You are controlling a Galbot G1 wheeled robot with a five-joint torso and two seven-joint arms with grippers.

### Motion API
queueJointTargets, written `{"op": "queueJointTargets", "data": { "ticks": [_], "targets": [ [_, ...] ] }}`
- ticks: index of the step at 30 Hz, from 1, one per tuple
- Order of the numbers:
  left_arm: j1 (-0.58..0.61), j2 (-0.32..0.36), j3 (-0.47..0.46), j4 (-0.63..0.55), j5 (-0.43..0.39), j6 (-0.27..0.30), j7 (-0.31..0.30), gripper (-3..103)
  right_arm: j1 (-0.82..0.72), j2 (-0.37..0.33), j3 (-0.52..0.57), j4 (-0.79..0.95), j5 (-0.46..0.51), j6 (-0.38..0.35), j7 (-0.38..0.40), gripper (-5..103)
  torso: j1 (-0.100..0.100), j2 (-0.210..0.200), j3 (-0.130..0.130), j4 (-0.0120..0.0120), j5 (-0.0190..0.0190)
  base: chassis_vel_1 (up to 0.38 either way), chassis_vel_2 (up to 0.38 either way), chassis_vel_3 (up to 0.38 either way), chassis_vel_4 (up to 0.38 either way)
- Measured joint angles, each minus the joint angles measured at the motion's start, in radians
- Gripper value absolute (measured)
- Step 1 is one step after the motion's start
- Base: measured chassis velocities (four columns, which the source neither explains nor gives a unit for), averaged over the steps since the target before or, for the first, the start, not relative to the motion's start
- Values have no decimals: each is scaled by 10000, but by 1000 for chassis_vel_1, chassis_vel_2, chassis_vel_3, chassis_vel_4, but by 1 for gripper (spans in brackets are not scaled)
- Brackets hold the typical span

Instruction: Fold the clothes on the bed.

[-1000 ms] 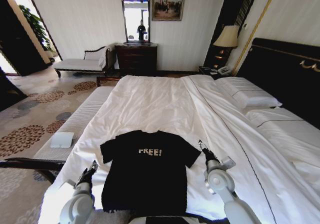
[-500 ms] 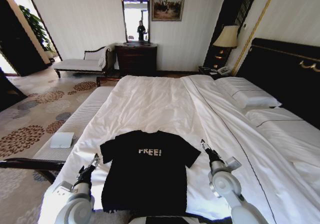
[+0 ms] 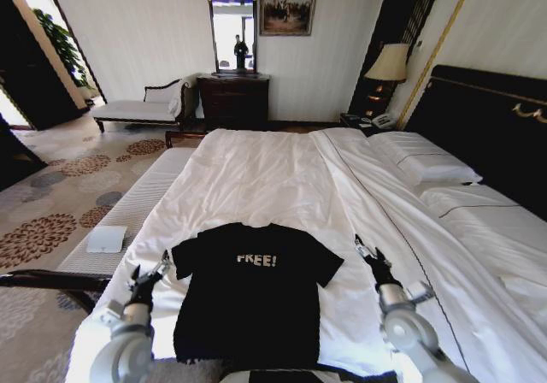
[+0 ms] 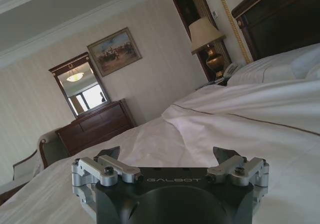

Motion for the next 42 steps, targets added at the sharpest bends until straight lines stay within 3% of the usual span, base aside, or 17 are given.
{"op": "queueJointTargets", "data": {
  "ticks": [3, 5, 11, 17, 22, 27, 29, 34, 42],
  "targets": [
    [-235, 14, 178, -116, -569, 308, 8, 100, 20, 110, 142, -90, -192, -159, 98, 100, 1, -1, 1, 3, -3, 0, 0, 0, 0],
    [-354, -203, 393, -459, -1022, 553, 87, 100, 290, 190, 6, -128, -309, -664, 697, 100, 0, 0, 0, 3, 1, 0, 0, 0, 0],
    [-150, -1016, 333, -950, -801, 479, 669, 100, 1716, 313, -1040, -462, 488, -1553, 2306, 100, 0, -1, 1, 13, 3, 0, 0, 0, 0],
    [143, -1473, -70, -1209, -986, 406, 547, 100, 2454, 356, -1502, -703, 1053, -1807, 2564, 100, 1, 0, 1, 6, 0, 0, 0, 0, 0],
    [273, -1413, -601, -722, -931, 233, 399, 100, 3143, 350, -1792, -1185, 1790, -2198, 1917, 100, 1, -1, 1, 5, -3, 0, 0, 0, 0],
    [476, -1420, -955, -748, -1194, 199, 321, 100, 3452, 586, -2156, -1686, 1772, -2479, 1715, 100, 2, -1, 1, 9, -2, 0, 0, 0, 0],
    [628, -1355, -1171, -854, -1416, 197, 285, 100, 3456, 999, -2229, -1785, 1753, -2663, 1996, 100, 0, -1, 1, 8, 2, 0, 0, 0, 0],
    [637, -1188, -1315, -850, -1486, 166, 262, 100, 3376, 1684, -2142, -1681, 2751, -3328, 3173, 100, 0, 0, 0, 6, 0, 0, 0, 0, 0],
    [548, -1165, -1101, -790, -1398, 169, 63, 100, 3371, 2059, -1922, -2090, 2123, -3172, 3096, 100, 0, -1, 0, 6, 0, 0, 0, 0, 0]
  ]
}}
